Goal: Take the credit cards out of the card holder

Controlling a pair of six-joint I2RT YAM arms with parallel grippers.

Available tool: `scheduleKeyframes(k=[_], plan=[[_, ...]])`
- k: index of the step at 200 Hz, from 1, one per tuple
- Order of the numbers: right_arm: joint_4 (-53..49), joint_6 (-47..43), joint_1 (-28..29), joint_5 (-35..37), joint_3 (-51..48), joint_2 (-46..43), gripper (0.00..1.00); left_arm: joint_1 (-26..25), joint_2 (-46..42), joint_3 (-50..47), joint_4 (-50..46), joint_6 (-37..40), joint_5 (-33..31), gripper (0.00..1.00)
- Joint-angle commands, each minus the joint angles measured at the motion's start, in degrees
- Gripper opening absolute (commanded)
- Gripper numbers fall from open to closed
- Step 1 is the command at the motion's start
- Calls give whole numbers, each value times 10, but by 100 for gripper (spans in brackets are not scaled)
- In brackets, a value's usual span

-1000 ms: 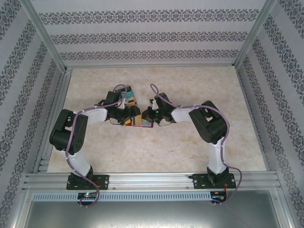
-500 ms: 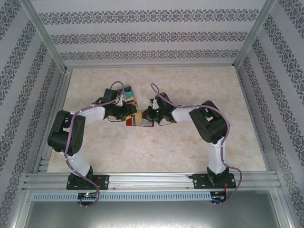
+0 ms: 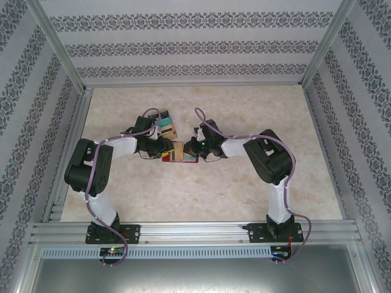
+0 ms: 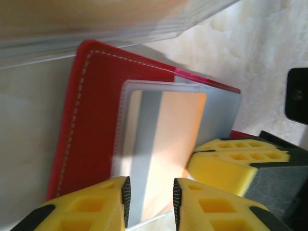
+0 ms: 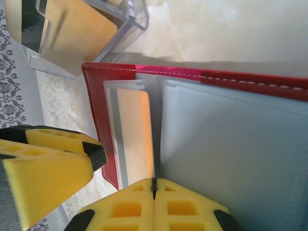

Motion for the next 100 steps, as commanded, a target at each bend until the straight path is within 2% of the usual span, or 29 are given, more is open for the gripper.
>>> scheduleKeyframes(k=[1,100], plan=[[13,0,-8,7,-10,2,0,-3,20,10,-42,17,-21,31],[6,-12,-26,8,-30,-22,0,-2,33,8,-60,24,-36,29]])
